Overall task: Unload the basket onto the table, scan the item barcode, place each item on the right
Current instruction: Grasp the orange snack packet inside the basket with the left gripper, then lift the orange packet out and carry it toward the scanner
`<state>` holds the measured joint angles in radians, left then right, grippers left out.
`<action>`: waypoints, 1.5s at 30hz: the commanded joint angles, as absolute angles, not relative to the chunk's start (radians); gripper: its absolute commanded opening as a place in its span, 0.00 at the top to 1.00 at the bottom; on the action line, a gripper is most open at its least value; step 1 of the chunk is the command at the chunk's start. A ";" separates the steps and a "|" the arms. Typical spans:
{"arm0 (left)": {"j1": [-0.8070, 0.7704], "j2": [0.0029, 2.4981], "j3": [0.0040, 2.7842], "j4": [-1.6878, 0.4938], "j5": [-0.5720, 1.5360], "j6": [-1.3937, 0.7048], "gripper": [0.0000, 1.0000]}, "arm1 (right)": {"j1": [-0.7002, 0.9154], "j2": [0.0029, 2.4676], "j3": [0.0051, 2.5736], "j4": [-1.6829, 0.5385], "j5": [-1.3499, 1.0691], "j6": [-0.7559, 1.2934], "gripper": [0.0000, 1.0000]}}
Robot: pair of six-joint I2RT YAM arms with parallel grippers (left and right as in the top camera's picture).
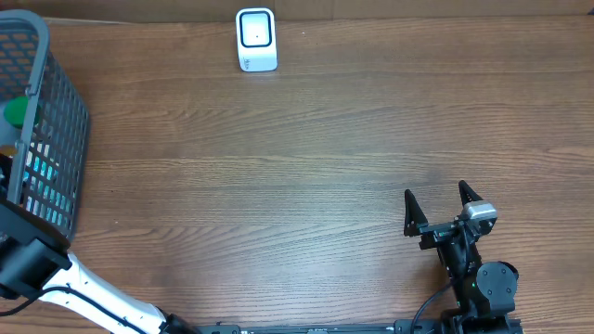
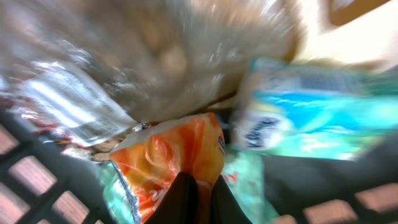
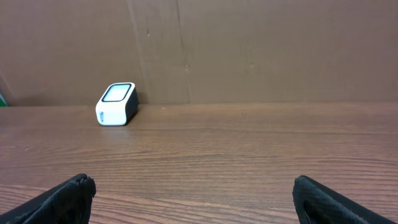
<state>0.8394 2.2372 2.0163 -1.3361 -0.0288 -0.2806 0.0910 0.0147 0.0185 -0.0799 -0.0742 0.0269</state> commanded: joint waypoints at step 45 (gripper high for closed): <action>-0.300 1.969 2.018 -1.279 -0.123 -0.304 0.96 | 0.084 0.003 0.008 -0.077 -0.077 0.033 0.00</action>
